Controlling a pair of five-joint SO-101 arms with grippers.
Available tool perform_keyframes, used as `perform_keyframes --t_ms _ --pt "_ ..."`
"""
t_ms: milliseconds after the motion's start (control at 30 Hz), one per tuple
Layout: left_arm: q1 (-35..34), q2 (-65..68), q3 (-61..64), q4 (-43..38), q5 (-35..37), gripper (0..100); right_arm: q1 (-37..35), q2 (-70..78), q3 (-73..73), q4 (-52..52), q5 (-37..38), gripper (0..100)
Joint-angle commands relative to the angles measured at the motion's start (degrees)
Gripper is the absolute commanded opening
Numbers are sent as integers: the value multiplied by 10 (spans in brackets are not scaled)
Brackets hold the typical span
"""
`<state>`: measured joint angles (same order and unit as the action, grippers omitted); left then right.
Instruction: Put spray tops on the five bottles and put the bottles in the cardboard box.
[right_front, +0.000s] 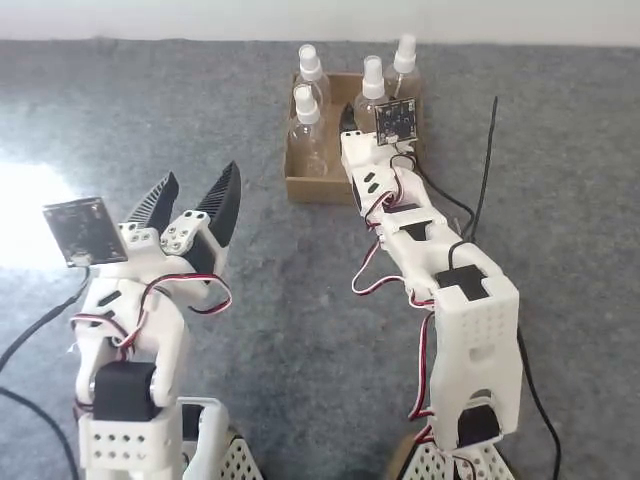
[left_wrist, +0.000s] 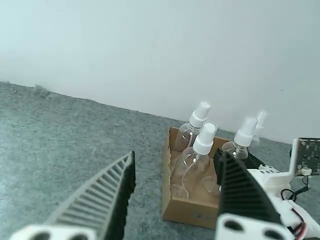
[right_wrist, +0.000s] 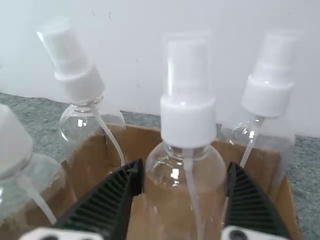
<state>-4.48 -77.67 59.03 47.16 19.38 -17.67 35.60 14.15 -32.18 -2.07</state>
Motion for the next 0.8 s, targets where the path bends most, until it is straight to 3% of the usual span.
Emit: perform_keyframes --t_ms 0,500,767 --pt "-3 -7 -6 -15 -5 250 -4 -57 18 7 1 227" --pt "-3 -7 -6 -15 -5 250 -4 -89 49 7 0 230" --pt "-3 -7 -6 -15 -5 250 -13 -89 46 39 0 292"
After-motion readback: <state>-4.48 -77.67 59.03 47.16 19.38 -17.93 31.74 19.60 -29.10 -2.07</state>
